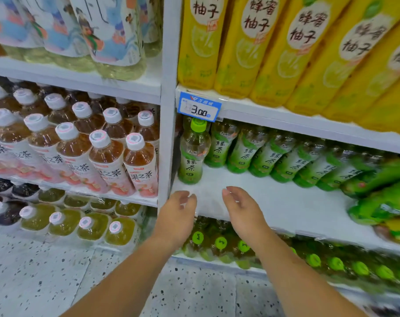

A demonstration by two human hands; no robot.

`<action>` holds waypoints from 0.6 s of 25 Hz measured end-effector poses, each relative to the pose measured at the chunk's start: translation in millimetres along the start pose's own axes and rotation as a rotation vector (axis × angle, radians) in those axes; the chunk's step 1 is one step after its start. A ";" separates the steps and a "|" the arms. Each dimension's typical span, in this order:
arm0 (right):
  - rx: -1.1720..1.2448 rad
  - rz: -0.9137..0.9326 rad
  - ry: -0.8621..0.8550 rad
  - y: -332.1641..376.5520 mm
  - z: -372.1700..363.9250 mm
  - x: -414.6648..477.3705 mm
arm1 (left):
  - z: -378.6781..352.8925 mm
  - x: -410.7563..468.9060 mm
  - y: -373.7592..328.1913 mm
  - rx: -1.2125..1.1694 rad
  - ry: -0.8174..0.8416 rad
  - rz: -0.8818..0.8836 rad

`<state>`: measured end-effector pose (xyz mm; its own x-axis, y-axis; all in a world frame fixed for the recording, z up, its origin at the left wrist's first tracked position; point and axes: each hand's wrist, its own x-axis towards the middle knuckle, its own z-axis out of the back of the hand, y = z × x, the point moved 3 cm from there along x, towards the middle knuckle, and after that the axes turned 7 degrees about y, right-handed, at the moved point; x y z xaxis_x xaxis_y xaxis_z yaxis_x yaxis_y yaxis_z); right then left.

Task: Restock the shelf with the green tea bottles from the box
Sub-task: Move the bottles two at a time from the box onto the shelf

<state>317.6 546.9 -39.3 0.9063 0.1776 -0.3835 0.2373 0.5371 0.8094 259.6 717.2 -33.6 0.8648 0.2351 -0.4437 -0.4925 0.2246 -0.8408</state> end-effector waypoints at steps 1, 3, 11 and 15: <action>-0.011 -0.026 0.000 -3.1 6.0 -15.6 | -1.6 -10.7 -0.2 0.003 0.033 0.030; -0.013 -0.073 0.007 -6.7 19.7 -46.5 | -4.3 -30.9 -6.4 0.031 0.084 0.058; 0.012 -0.216 0.055 -37.6 75.5 -194.0 | -31.6 -119.5 -18.3 0.208 0.275 0.049; 0.120 -0.333 0.016 -66.5 122.5 -269.1 | -73.2 -167.0 -32.0 0.349 0.456 -0.004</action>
<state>100.8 362.4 64.5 0.7665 0.0225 -0.6418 0.5594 0.4674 0.6845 138.2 601.6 44.7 0.7834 -0.1811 -0.5946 -0.4250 0.5420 -0.7250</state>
